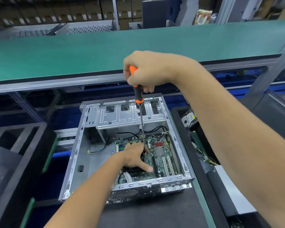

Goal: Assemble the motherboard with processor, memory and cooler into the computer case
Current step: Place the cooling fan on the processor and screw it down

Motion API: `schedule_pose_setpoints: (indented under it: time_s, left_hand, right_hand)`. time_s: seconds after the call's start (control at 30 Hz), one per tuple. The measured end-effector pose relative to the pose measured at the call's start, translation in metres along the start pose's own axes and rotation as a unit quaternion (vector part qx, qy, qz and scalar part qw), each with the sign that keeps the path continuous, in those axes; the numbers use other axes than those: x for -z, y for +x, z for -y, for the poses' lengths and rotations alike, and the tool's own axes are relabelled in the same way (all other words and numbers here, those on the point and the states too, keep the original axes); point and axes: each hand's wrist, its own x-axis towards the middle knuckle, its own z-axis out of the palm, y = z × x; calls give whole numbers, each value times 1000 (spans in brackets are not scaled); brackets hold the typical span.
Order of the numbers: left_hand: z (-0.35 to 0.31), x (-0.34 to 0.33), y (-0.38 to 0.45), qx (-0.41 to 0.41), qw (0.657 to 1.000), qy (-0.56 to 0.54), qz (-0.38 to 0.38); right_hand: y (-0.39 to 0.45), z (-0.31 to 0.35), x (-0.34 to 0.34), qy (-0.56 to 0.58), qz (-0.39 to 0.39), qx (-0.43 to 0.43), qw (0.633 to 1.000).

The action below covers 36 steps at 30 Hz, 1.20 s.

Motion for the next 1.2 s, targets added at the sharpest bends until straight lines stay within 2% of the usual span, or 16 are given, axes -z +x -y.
schedule_pose_setpoints:
  time_s: [0.07,0.1,0.23,0.33,0.47,0.57,0.63,0.77,0.97,1.1,1.2]
  left_hand:
    - [-1,1,0,-1,1000,3,1]
    - [-1,1,1,-1,1000,5,3]
    - [-2,1,1,1,1000,6,7]
    - [-2,1,0,1,1000,12,8]
    - [-5,5,-3,1,1000,7,21]
    - [-5,5,-4,4,1000,10,22]
    - [-2,3,-2,5,1000,6,14]
    - [0,1,0,4,1000,-2,14]
    - [3,-1,2,8,1000,-16,18]
    - [3,0,2,4,1000,-18,19]
    - [4,-1,2,-2,1000,-11,18]
  right_hand:
    - [-5,-1,6,28,34,16,999]
    - [-6,-1,6,21,24,26,999]
    - [-2,-4,-1,-44,-73,20,996]
    - [1,-4,-9,-55,-107,-2,993]
    - [2,0,-4,-69,-44,1,997]
    - [2,0,6,20,42,5,999]
    - [1,-1,5,57,60,43,996]
    - [3,-5,-3,6,-38,58,998]
    - [6,-13,-5,-85,-103,-20,991]
    - [5,-3,4,-99,-22,-23,995]
    - [2,3,11,-59,40,-5,997]
